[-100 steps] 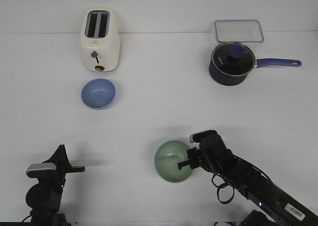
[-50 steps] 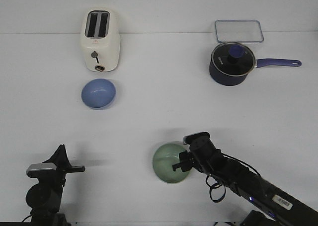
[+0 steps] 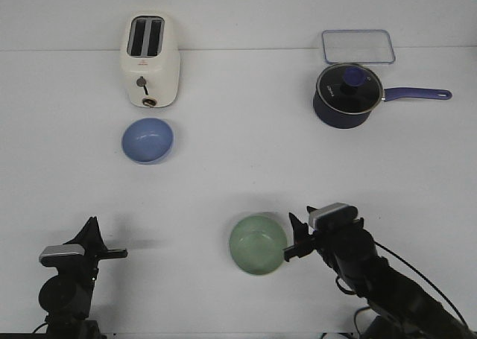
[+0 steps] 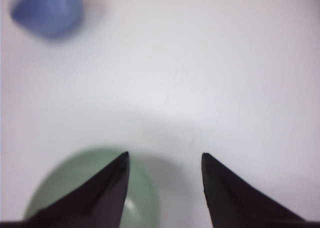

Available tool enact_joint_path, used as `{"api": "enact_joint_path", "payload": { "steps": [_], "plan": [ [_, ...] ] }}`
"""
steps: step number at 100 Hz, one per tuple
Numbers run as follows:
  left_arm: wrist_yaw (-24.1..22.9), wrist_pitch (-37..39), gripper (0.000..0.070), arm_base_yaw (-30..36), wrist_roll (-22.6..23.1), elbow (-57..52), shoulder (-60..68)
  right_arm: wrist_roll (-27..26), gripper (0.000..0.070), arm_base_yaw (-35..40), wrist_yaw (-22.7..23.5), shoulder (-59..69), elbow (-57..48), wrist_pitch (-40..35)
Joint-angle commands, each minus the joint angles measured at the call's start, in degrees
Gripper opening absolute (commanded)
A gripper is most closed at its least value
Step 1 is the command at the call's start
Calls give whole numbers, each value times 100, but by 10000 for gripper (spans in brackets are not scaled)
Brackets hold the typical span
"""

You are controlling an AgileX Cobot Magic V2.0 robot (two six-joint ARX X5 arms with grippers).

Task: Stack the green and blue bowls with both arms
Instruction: 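Release the green bowl and pull the right gripper back, then reach the left gripper to the light blue bowl rim and grip it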

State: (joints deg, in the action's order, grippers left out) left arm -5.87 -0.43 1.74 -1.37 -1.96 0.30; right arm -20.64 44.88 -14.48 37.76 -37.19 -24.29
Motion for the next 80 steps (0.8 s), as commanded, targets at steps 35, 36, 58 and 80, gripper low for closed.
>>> {"api": "enact_joint_path", "payload": {
  "steps": [35, 36, 58, 80],
  "plan": [
    [33, 111, 15, 4, -1475, 94, -11, 144, 295, 376, -352, -1606, 835, -63],
    [33, 118, 15, 4, -1526, 94, -11, 144, 295, 376, -352, -1606, 835, -63],
    [354, 313, 12, 4, -2430, -439, 118, 144, 295, 376, -354, -1593, 835, 31],
    [520, -26, 24, 4, -1843, -2352, 2063, 144, 295, 376, -356, -1593, 835, 70]
  ]
}}
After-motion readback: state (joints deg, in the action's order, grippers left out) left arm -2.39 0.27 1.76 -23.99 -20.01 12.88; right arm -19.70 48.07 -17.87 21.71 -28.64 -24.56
